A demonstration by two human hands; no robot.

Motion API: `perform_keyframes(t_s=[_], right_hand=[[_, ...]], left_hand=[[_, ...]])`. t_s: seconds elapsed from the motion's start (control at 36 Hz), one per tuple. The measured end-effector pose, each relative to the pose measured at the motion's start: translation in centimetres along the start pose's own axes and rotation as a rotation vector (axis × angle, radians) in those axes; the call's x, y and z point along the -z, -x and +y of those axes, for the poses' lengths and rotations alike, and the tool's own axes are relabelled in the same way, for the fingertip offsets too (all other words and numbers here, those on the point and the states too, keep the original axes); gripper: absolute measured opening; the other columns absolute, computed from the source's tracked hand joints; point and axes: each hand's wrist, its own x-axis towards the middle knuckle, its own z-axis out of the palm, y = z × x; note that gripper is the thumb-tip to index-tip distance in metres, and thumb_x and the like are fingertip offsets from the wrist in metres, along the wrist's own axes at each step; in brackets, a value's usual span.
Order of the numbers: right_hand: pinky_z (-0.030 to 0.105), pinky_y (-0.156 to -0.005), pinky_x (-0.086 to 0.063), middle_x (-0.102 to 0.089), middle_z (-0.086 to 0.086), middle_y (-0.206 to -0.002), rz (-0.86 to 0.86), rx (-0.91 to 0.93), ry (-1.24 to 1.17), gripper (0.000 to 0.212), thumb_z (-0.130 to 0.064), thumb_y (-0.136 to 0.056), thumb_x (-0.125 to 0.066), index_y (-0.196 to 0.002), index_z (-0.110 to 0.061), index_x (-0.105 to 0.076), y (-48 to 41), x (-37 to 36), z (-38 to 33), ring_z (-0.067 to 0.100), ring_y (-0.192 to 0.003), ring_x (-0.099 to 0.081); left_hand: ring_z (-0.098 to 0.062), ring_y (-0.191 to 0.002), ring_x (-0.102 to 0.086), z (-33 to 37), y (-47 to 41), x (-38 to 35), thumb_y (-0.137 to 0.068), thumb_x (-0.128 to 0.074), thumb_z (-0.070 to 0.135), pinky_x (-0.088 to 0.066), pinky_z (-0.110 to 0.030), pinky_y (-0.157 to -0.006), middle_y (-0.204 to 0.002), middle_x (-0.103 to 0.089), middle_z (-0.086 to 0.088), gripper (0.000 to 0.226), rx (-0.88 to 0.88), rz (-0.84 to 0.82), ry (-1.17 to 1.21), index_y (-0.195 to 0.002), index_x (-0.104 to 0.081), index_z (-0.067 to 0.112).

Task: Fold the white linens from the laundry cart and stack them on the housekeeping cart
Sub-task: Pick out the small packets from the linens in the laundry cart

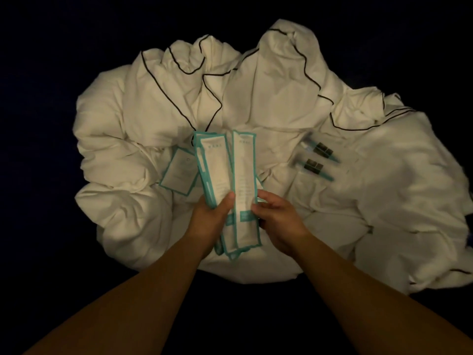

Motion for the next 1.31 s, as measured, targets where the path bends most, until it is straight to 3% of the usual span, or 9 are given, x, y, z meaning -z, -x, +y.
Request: perform_keyframes(t_s=[0.25,0.36,0.47,0.58,0.89,1.03,1.11,1.22,1.31], right_hand=[[0.033,-0.081,-0.053,-0.071,0.015,-0.096,0.005,0.164,0.397,0.032,0.000,-0.083,-0.068,-0.113,-0.012,-0.069,-0.2,0.1,0.9,0.015,-0.085,-0.061],[0.009,-0.060,-0.044,-0.068,0.009,-0.095,0.020,0.117,0.560,0.025,-0.004,-0.091,-0.060,-0.116,-0.001,-0.066,-1.4,0.6,0.7,-0.006,-0.061,-0.059],[0.023,-0.088,-0.044,-0.067,0.012,-0.119,0.240,0.068,1.034,0.028,-0.012,-0.092,-0.058,-0.118,-0.010,-0.068,-3.6,3.5,1.6,0.023,-0.104,-0.064],[0.026,-0.102,-0.033,-0.050,0.012,-0.139,0.218,-0.099,1.365,0.048,-0.016,-0.092,-0.055,-0.139,-0.016,-0.047,-5.0,5.6,3.0,0.027,-0.127,-0.046],[0.032,-0.097,-0.042,-0.058,0.012,-0.128,0.302,-0.103,1.338,0.048,-0.014,-0.085,-0.064,-0.131,-0.014,-0.051,-6.9,5.5,5.4,0.030,-0.118,-0.054],[0.029,-0.088,-0.043,-0.064,0.016,-0.118,0.218,-0.123,1.293,0.030,-0.008,-0.082,-0.063,-0.111,-0.008,-0.068,-6.2,5.7,5.2,0.030,-0.111,-0.058],[0.031,-0.094,-0.041,-0.060,0.019,-0.124,0.272,-0.140,1.287,0.033,-0.010,-0.087,-0.058,-0.119,-0.006,-0.062,-4.9,5.9,3.9,0.031,-0.116,-0.055],[0.033,-0.089,-0.043,-0.060,0.021,-0.120,0.477,-0.089,1.235,0.029,-0.010,-0.090,-0.054,-0.118,-0.002,-0.056,-2.5,6.6,-0.1,0.035,-0.112,-0.057],[0.033,-0.083,-0.043,-0.061,0.023,-0.117,0.465,0.031,1.049,0.027,-0.006,-0.089,-0.058,-0.115,0.003,-0.057,-0.3,6.5,-3.5,0.035,-0.106,-0.058]], left_hand=[[-0.014,-0.082,-0.071,-0.6,-0.8,0.4,-0.073,-0.080,0.004,-0.057,-0.025,-0.069,-0.090,-0.075,-0.001,0.030,0.023,-0.067,-0.032,-0.096,-0.068,0.018],[-0.010,-0.075,-0.070,-1.2,-1.4,1.2,-0.072,-0.080,0.001,-0.057,-0.026,-0.069,-0.088,-0.072,-0.001,0.032,0.031,0.053,-0.113,-0.096,-0.066,0.017],[-0.016,-0.083,-0.069,-1.5,-2.0,2.6,-0.067,-0.085,0.008,-0.056,-0.031,-0.075,-0.097,-0.071,-0.006,0.047,0.030,0.139,-0.165,-0.108,-0.065,0.009],[-0.016,-0.087,-0.068,-1.3,-2.0,4.3,-0.072,-0.081,0.005,-0.056,-0.029,-0.075,-0.099,-0.069,-0.005,0.045,0.017,0.141,-0.201,-0.111,-0.060,0.011],[0.002,-0.070,-0.065,-0.5,-2.4,7.3,-0.074,-0.078,0.001,-0.053,-0.012,-0.061,-0.088,-0.067,0.007,0.036,-0.046,0.176,-0.240,-0.095,-0.060,0.023],[-0.012,-0.087,-0.068,-0.1,-1.9,8.4,-0.055,-0.088,0.027,-0.057,-0.027,-0.074,-0.100,-0.070,-0.001,0.063,-0.020,0.204,-0.263,-0.112,-0.062,0.017],[-0.018,-0.093,-0.069,0.6,-1.1,8.3,-0.043,-0.082,0.043,-0.055,-0.036,-0.082,-0.104,-0.071,-0.003,0.077,-0.003,0.200,-0.273,-0.113,-0.063,0.018],[-0.019,-0.095,-0.065,2.4,0.2,7.3,-0.060,-0.088,0.020,-0.052,-0.031,-0.082,-0.107,-0.067,-0.005,0.064,0.012,0.199,-0.285,-0.116,-0.058,0.015],[-0.020,-0.093,-0.064,5.0,1.7,5.7,-0.065,-0.087,0.012,-0.049,-0.029,-0.081,-0.101,-0.065,-0.002,0.055,-0.008,0.182,-0.243,-0.111,-0.056,0.017]])
